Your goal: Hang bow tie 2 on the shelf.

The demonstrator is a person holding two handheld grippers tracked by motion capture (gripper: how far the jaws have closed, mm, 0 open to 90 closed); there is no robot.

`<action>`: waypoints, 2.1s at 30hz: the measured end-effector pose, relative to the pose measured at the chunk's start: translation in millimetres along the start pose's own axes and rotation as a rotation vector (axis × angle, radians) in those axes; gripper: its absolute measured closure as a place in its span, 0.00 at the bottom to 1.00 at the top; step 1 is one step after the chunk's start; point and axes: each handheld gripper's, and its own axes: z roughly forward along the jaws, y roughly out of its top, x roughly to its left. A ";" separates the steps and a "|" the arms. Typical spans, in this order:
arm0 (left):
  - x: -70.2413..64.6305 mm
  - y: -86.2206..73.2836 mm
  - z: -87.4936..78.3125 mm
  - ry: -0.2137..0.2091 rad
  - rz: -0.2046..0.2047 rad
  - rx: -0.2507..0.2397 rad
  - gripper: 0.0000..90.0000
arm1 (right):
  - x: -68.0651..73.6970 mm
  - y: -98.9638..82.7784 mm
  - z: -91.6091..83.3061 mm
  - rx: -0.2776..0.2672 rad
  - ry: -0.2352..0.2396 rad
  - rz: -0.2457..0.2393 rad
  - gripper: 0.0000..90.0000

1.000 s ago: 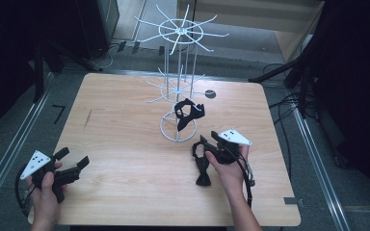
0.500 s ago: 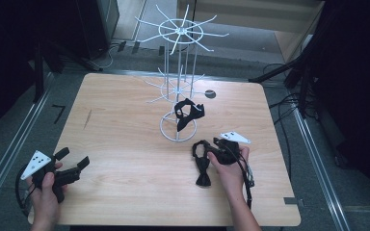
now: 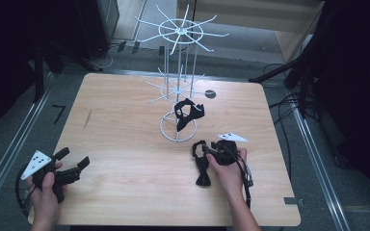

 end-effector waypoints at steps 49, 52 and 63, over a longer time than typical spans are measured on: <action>-1.8 0.6 1.5 -0.001 0.016 0.021 0.09 | -1.5 24.4 -25.1 -0.179 -0.002 0.003 1.00; -2.0 0.7 2.0 -0.001 0.019 0.023 0.09 | -0.7 31.8 -30.3 -0.218 -0.018 -0.016 1.00; -2.2 0.7 2.4 -0.006 0.021 0.024 0.09 | -2.5 50.3 -40.3 -0.303 -0.024 -0.001 1.00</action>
